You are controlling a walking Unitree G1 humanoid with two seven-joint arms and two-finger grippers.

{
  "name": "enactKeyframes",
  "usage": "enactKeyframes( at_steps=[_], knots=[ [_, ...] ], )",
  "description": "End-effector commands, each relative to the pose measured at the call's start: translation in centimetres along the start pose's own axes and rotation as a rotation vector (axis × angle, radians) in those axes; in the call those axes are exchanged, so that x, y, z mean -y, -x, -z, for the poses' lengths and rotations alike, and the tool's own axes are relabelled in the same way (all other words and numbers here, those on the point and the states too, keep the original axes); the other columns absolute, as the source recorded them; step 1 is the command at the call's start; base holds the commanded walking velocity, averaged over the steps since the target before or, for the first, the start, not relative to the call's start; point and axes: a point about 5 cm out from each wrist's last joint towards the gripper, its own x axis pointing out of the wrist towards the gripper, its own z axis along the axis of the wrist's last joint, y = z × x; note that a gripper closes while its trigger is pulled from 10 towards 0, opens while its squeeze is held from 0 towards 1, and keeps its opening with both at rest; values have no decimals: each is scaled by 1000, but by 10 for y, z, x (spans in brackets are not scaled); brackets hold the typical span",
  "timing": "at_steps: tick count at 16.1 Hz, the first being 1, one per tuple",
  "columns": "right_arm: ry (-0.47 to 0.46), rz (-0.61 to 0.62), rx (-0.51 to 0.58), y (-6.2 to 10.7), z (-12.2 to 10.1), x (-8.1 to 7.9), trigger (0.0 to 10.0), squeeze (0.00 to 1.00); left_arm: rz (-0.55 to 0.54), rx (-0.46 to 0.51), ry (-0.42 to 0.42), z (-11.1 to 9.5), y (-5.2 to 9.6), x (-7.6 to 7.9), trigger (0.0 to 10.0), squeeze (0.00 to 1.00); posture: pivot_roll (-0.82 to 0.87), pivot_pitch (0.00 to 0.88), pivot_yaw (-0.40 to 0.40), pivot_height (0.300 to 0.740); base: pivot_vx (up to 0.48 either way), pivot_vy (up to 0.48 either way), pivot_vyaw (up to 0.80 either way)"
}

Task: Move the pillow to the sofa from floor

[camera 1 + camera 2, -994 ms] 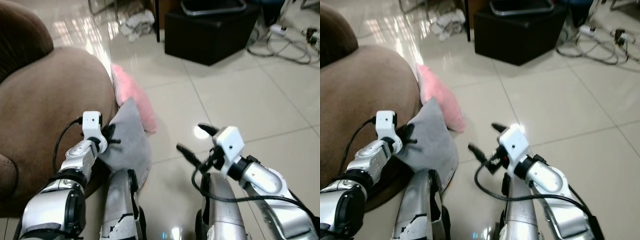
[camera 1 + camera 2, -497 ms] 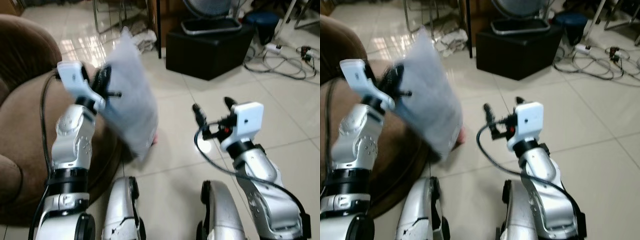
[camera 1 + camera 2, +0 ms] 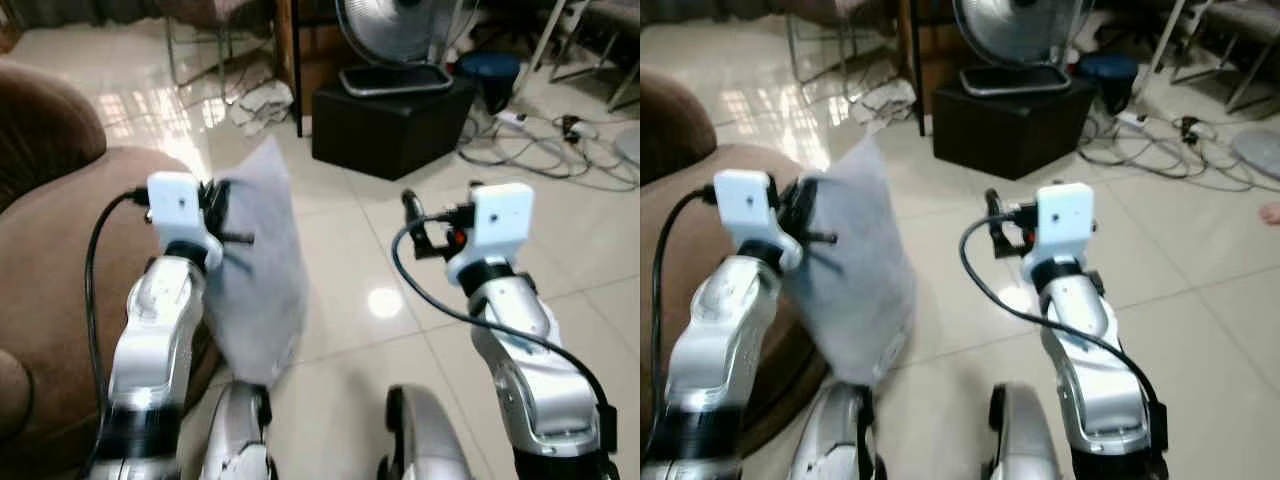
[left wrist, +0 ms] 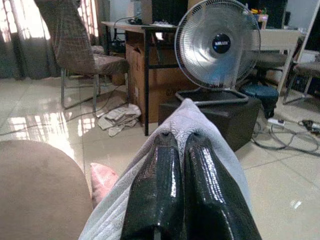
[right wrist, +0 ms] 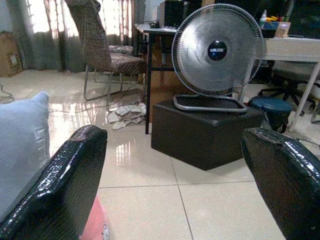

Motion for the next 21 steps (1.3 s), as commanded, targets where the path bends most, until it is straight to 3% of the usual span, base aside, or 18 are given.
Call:
enactKeyframes(
  at_steps=[1,6,9,15,17,21],
  knots=[
    [8,-11,-12,-2,1,-2,10000,0,18,80,-54,-18,1,1,10000,0,-5,13,-13,665,0,0,0],
    [7,-41,-35,-7,7,-7,10000,0,-15,28,-111,-10,13,3,10000,0,18,31,-26,715,0,0,0],
    [0,-52,-35,-4,7,-11,10000,0,-11,22,-95,-10,16,6,10000,0,8,30,-26,740,0,0,0],
    [-19,-72,-50,-5,12,-11,10000,0,-25,4,-97,-6,20,8,10000,0,20,22,-50,740,0,0,0],
    [-10,-80,-48,-9,12,-12,10000,0,-34,7,-126,-7,15,8,10000,0,18,36,-58,740,0,0,0],
    [6,-78,-34,-10,11,-14,10000,0,-41,80,-79,-17,11,8,10000,0,9,46,-31,740,0,0,0]
  ],
)
